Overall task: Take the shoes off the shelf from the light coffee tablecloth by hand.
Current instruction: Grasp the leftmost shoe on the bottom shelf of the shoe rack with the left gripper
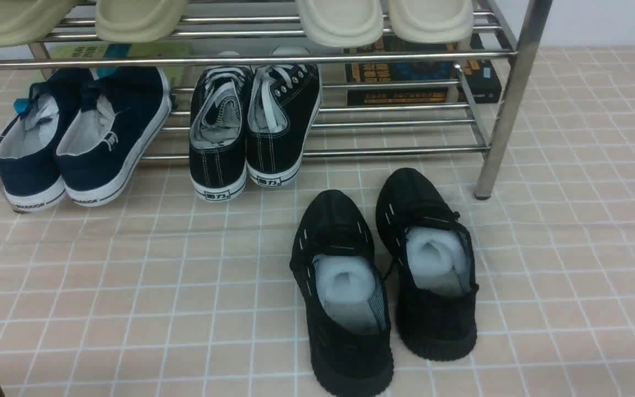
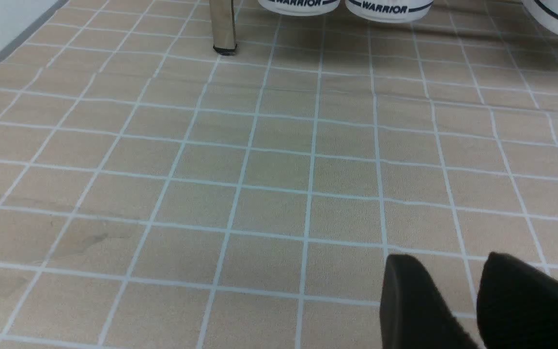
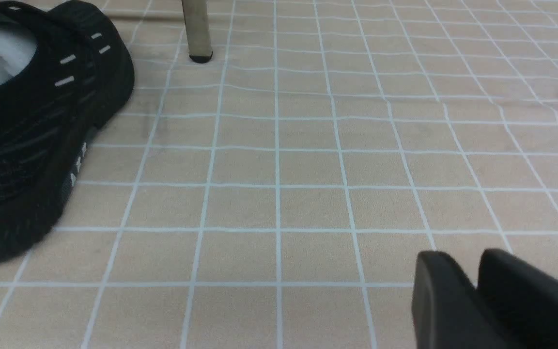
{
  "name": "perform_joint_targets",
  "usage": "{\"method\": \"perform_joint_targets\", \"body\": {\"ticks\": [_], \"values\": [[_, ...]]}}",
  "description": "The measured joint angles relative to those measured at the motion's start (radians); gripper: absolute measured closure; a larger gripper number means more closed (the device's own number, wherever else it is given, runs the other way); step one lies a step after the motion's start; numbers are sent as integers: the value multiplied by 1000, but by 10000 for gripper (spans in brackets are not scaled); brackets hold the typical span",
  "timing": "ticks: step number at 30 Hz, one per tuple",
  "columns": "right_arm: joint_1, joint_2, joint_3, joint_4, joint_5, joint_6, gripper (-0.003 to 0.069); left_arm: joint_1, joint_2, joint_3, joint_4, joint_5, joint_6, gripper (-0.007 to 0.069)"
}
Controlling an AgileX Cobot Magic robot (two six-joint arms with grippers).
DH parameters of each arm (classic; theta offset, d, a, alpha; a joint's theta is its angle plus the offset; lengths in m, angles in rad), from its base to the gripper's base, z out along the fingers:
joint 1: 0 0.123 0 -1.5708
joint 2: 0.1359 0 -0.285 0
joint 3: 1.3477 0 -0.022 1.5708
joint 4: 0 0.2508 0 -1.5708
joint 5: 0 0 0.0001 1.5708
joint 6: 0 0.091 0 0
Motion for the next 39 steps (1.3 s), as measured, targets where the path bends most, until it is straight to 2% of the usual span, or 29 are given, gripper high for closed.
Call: {"method": "perform_joint_targets", "body": {"ticks": [29, 31, 35, 37, 39], "values": [[0, 0, 0, 0, 0, 0, 496, 0, 0, 0, -5, 0, -12, 385], [0, 0, 0, 0, 0, 0, 494, 0, 0, 0, -62, -2, -68, 385], [0, 0, 0, 0, 0, 0, 490, 0, 0, 0, -304, -7, -267, 385], [0, 0, 0, 0, 0, 0, 487, 0, 0, 1, -491, -6, -427, 385], [0, 0, 0, 0, 0, 0, 484, 0, 0, 2, -572, -5, -500, 385]]}}
